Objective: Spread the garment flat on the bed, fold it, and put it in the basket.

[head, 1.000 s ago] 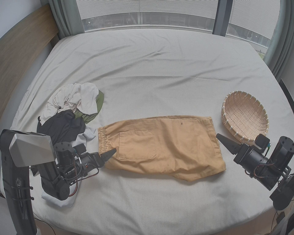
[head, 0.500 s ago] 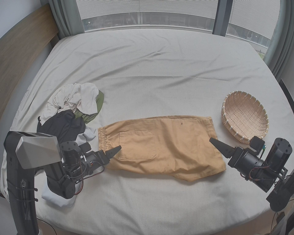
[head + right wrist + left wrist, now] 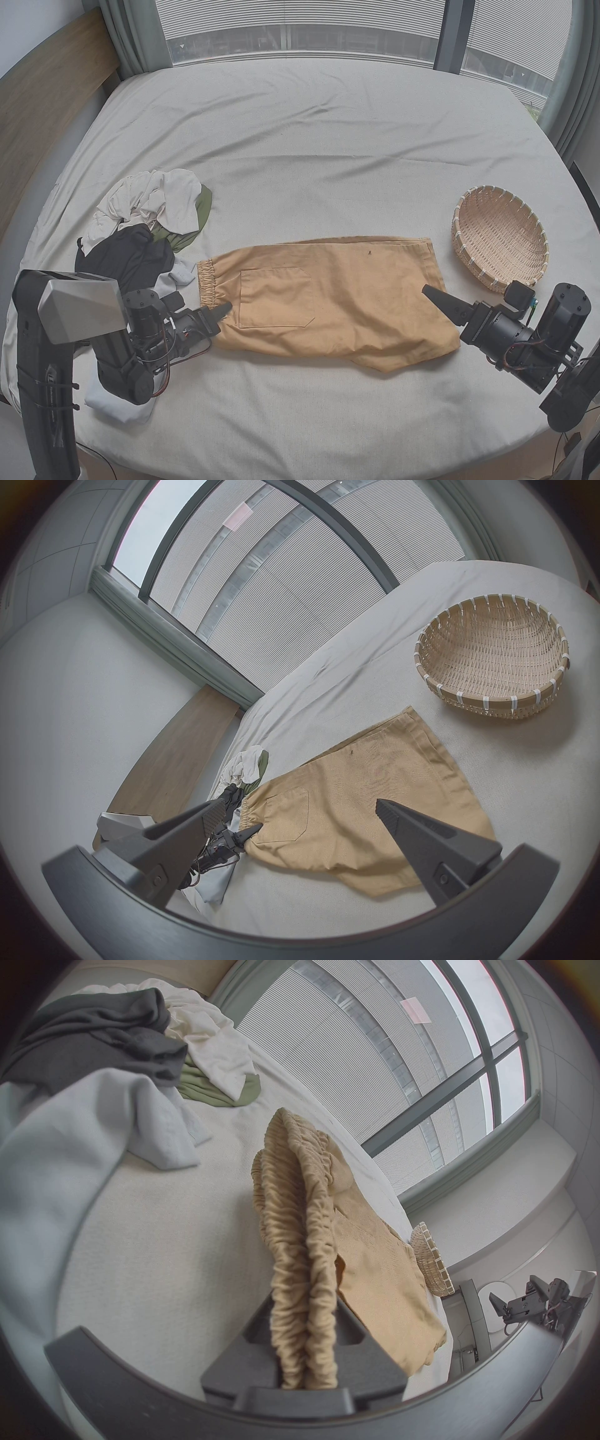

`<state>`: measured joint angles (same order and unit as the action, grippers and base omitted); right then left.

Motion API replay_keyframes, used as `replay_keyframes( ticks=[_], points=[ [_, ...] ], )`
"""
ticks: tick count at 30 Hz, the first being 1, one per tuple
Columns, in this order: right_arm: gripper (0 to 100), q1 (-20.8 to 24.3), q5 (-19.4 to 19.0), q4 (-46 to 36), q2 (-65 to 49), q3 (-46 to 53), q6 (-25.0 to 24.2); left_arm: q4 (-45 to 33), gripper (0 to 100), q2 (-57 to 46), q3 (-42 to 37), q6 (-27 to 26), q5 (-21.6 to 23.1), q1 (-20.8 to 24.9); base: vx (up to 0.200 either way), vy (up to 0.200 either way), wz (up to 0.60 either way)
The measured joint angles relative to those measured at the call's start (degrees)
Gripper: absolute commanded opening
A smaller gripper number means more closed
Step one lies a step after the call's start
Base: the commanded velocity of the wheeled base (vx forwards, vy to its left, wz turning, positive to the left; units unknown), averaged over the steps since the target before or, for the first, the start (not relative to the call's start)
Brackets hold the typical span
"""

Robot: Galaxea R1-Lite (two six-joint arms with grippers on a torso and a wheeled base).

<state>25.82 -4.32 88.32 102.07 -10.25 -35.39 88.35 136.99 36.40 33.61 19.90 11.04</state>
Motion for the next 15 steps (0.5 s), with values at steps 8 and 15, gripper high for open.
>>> replay_keyframes(
  ticks=[8, 15],
  points=[
    [100, -0.2, 0.0, 0.0, 2.1, -1.8, 0.0, -0.5, 0, -7.9, -9.1, -0.5, 1.0, -4.8, 0.0, 0.0, 0.0],
    [100, -0.2, -0.1, 0.1, 4.1, -3.4, -0.1, -0.2, 0, -11.6, -14.1, -2.0, 2.7, -10.4, 0.0, 0.0, 0.0]
  ],
)
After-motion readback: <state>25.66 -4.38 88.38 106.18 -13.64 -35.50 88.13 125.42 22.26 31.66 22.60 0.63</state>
